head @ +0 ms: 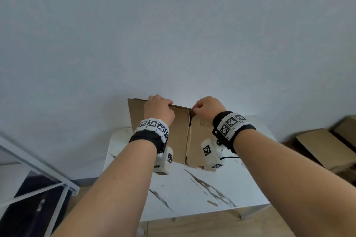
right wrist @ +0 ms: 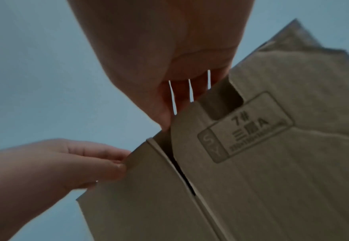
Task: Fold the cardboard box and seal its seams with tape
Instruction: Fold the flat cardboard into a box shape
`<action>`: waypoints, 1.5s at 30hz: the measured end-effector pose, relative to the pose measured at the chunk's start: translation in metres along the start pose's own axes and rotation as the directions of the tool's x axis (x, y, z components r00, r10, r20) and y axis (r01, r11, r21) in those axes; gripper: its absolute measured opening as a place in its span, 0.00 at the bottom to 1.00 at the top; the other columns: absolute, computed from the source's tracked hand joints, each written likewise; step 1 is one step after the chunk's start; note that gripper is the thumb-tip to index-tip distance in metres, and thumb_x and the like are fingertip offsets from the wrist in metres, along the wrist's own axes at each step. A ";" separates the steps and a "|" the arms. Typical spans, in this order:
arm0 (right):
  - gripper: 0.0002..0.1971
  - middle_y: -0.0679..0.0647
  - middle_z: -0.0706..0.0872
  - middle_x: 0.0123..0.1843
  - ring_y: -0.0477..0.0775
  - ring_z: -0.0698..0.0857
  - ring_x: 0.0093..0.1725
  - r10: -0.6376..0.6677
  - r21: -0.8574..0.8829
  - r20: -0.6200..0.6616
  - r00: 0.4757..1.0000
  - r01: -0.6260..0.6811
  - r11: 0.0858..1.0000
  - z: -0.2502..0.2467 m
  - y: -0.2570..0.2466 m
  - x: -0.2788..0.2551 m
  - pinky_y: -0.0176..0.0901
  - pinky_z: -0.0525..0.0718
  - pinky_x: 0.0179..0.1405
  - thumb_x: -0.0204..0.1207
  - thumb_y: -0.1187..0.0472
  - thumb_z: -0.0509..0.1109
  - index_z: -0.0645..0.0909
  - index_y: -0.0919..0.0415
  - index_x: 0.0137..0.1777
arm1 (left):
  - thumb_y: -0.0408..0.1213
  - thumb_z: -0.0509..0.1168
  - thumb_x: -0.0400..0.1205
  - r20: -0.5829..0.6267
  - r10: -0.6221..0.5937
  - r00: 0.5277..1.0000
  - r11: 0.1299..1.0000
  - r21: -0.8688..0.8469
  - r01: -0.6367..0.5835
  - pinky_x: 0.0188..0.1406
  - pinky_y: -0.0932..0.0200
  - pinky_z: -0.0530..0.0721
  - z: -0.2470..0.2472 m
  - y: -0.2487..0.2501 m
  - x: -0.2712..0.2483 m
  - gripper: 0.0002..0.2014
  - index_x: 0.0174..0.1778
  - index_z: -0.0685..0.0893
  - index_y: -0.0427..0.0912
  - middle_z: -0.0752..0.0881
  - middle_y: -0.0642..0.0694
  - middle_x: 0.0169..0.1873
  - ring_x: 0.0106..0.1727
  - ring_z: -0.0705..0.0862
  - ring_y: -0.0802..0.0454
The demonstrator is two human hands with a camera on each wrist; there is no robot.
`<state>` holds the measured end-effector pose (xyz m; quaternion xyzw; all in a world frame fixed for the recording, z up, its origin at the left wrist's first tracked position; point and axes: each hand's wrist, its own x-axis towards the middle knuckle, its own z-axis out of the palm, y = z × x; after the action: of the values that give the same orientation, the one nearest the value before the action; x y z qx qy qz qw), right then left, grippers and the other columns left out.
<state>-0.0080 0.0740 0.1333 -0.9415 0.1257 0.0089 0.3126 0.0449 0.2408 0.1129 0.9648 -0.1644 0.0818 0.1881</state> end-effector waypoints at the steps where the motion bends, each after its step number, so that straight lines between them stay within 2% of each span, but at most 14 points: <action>1: 0.12 0.52 0.89 0.51 0.52 0.85 0.48 0.006 0.004 0.012 1.000 -0.006 1.000 -0.003 0.001 0.001 0.40 0.82 0.42 0.77 0.65 0.63 0.89 0.58 0.50 | 0.40 0.59 0.81 -0.020 -0.020 1.000 1.000 -0.002 0.020 0.67 0.52 0.71 0.000 0.005 -0.003 0.17 0.64 0.85 0.51 0.80 0.46 0.65 0.70 0.71 0.46; 5: 0.10 0.52 0.89 0.49 0.52 0.86 0.47 -0.010 0.001 0.045 0.999 0.010 1.000 -0.008 0.004 -0.002 0.40 0.84 0.41 0.77 0.62 0.65 0.89 0.58 0.48 | 0.55 0.57 0.82 0.019 -0.156 0.988 0.986 -0.055 0.157 0.67 0.51 0.73 0.003 0.025 -0.017 0.23 0.67 0.82 0.48 0.76 0.45 0.67 0.72 0.67 0.47; 10: 0.10 0.55 0.90 0.51 0.52 0.86 0.51 -0.043 -0.026 0.070 0.997 0.045 0.999 -0.012 0.009 -0.009 0.40 0.83 0.46 0.78 0.62 0.66 0.89 0.61 0.50 | 0.43 0.64 0.77 0.012 -0.328 0.945 0.933 -0.151 0.326 0.71 0.50 0.72 0.000 0.036 -0.033 0.29 0.75 0.69 0.45 0.63 0.41 0.77 0.80 0.57 0.43; 12: 0.11 0.55 0.89 0.52 0.54 0.86 0.53 -0.036 -0.035 0.072 0.997 0.039 0.999 -0.016 0.012 -0.013 0.41 0.82 0.46 0.78 0.63 0.65 0.88 0.61 0.52 | 0.43 0.66 0.74 -0.008 -0.414 0.910 0.898 -0.168 0.407 0.65 0.49 0.76 -0.003 0.040 -0.038 0.33 0.75 0.65 0.43 0.63 0.40 0.75 0.77 0.63 0.41; 13: 0.11 0.55 0.89 0.53 0.54 0.86 0.53 -0.032 -0.035 0.072 0.997 0.034 0.999 -0.018 0.013 -0.015 0.41 0.82 0.45 0.77 0.64 0.64 0.88 0.61 0.52 | 0.42 0.66 0.74 0.019 -0.465 0.885 0.865 -0.205 0.459 0.57 0.51 0.78 -0.006 0.043 -0.041 0.33 0.75 0.64 0.42 0.65 0.40 0.73 0.72 0.68 0.40; 16: 0.11 0.56 0.88 0.53 0.55 0.87 0.52 -0.027 -0.035 0.079 0.996 0.030 0.999 -0.021 0.020 -0.022 0.44 0.85 0.47 0.77 0.64 0.64 0.86 0.61 0.54 | 0.41 0.64 0.77 0.127 -0.526 0.841 0.784 -0.310 0.538 0.43 0.54 0.74 -0.008 0.048 -0.051 0.27 0.73 0.69 0.40 0.75 0.41 0.64 0.55 0.80 0.42; 19: 0.10 0.57 0.89 0.50 0.56 0.88 0.43 -0.048 -0.001 0.117 0.992 0.049 0.999 -0.022 0.027 -0.030 0.47 0.89 0.47 0.78 0.61 0.66 0.85 0.61 0.55 | 0.39 0.60 0.79 0.106 -0.500 0.859 0.803 -0.316 0.506 0.41 0.55 0.75 -0.004 0.052 -0.058 0.18 0.65 0.76 0.39 0.83 0.41 0.58 0.46 0.81 0.46; 25: 0.10 0.60 0.90 0.41 0.60 0.91 0.37 -0.047 0.025 0.077 0.996 0.045 0.999 -0.028 0.036 -0.042 0.51 0.91 0.42 0.75 0.67 0.64 0.85 0.62 0.52 | 0.37 0.59 0.83 0.083 -0.442 0.893 0.847 -0.288 0.446 0.48 0.58 0.74 -0.013 0.054 -0.067 0.21 0.73 0.74 0.41 0.80 0.41 0.67 0.63 0.82 0.43; 29: 0.12 0.58 0.89 0.48 0.59 0.89 0.43 -0.023 -0.023 -0.053 0.998 0.021 1.000 -0.038 0.037 -0.041 0.48 0.88 0.46 0.77 0.66 0.62 0.86 0.62 0.53 | 0.35 0.63 0.79 0.118 -0.371 0.921 0.863 -0.322 0.388 0.47 0.58 0.77 -0.018 0.048 -0.072 0.26 0.74 0.70 0.48 0.82 0.46 0.63 0.55 0.83 0.48; 33: 0.12 0.59 0.89 0.52 0.60 0.88 0.48 0.029 -0.048 -0.105 0.994 -0.034 0.998 -0.040 0.030 -0.036 0.47 0.86 0.50 0.79 0.65 0.62 0.87 0.64 0.54 | 0.33 0.65 0.75 0.203 -0.224 0.953 0.904 -0.323 0.282 0.45 0.56 0.84 -0.023 0.042 -0.076 0.33 0.77 0.67 0.57 0.82 0.49 0.49 0.44 0.83 0.51; 36: 0.12 0.60 0.90 0.49 0.61 0.89 0.45 0.073 -0.061 -0.087 0.994 -0.079 0.995 -0.033 0.020 -0.034 0.45 0.85 0.45 0.80 0.63 0.62 0.86 0.65 0.55 | 0.38 0.63 0.78 0.264 -0.183 0.947 0.919 -0.296 0.260 0.54 0.50 0.88 -0.021 0.035 -0.075 0.23 0.70 0.77 0.56 0.83 0.47 0.61 0.52 0.85 0.48; 38: 0.11 0.60 0.90 0.48 0.61 0.89 0.45 0.091 -0.067 -0.095 0.991 -0.097 0.993 -0.029 0.015 -0.033 0.45 0.86 0.45 0.81 0.63 0.63 0.86 0.64 0.56 | 0.40 0.58 0.83 0.253 -0.170 0.953 0.923 -0.298 0.243 0.54 0.49 0.88 -0.023 0.029 -0.074 0.16 0.66 0.81 0.54 0.84 0.48 0.61 0.51 0.86 0.49; 42: 0.11 0.59 0.89 0.50 0.61 0.88 0.47 0.091 -0.070 -0.124 0.988 -0.100 0.993 -0.026 0.007 -0.034 0.44 0.84 0.46 0.77 0.64 0.66 0.86 0.63 0.56 | 0.35 0.51 0.87 0.228 -0.115 0.967 0.963 -0.214 0.165 0.59 0.48 0.85 -0.026 0.015 -0.066 0.18 0.68 0.80 0.53 0.85 0.48 0.61 0.55 0.86 0.47; 45: 0.11 0.58 0.89 0.54 0.59 0.87 0.53 0.066 -0.097 -0.111 0.992 -0.077 0.992 -0.027 0.003 -0.035 0.43 0.81 0.46 0.76 0.64 0.67 0.87 0.62 0.55 | 0.26 0.55 0.83 0.213 -0.045 0.976 0.997 -0.049 0.056 0.60 0.52 0.82 -0.026 0.011 -0.061 0.23 0.67 0.80 0.53 0.79 0.48 0.62 0.62 0.80 0.45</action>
<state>-0.0437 0.0639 0.1570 -0.9502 0.1753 -0.0242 0.2566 -0.0178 0.2588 0.1269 0.9664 -0.1611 -0.0309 0.1981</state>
